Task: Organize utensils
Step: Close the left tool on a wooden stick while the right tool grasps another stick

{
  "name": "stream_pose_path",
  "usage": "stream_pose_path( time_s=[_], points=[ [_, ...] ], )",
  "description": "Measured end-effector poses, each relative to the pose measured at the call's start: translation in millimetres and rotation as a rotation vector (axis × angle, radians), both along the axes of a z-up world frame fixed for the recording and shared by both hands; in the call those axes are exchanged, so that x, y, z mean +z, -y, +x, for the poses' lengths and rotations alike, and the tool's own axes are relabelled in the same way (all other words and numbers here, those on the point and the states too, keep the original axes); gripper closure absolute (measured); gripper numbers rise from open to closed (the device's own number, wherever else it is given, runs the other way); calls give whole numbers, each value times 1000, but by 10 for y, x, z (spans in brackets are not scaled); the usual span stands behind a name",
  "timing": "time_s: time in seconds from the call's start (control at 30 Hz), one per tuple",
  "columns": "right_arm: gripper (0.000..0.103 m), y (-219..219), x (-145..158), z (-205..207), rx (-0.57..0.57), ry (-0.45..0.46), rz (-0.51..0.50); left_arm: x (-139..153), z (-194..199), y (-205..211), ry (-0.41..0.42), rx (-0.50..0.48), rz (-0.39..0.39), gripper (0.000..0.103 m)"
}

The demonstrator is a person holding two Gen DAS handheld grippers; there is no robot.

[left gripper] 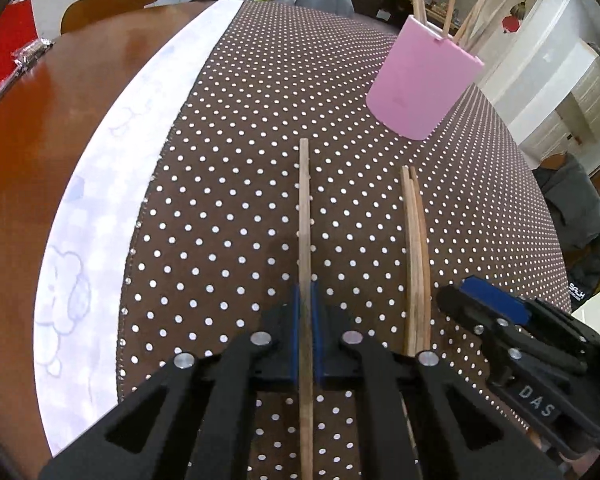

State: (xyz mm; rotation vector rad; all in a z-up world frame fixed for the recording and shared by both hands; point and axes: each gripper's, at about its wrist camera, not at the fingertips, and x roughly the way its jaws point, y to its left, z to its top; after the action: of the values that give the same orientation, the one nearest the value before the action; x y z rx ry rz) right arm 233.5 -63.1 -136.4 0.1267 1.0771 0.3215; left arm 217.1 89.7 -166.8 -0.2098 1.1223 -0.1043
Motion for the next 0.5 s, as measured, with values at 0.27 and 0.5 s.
stream_pose_path(
  time_s=[0.27,0.5],
  points=[
    [71,-191,-36,106,-4,0,-58,-35,10,6,-1,-5,-5,97],
    [72,-420,-58,244,-3,7,-143,-39,-2,-16,-2,2,-10,97]
  ],
)
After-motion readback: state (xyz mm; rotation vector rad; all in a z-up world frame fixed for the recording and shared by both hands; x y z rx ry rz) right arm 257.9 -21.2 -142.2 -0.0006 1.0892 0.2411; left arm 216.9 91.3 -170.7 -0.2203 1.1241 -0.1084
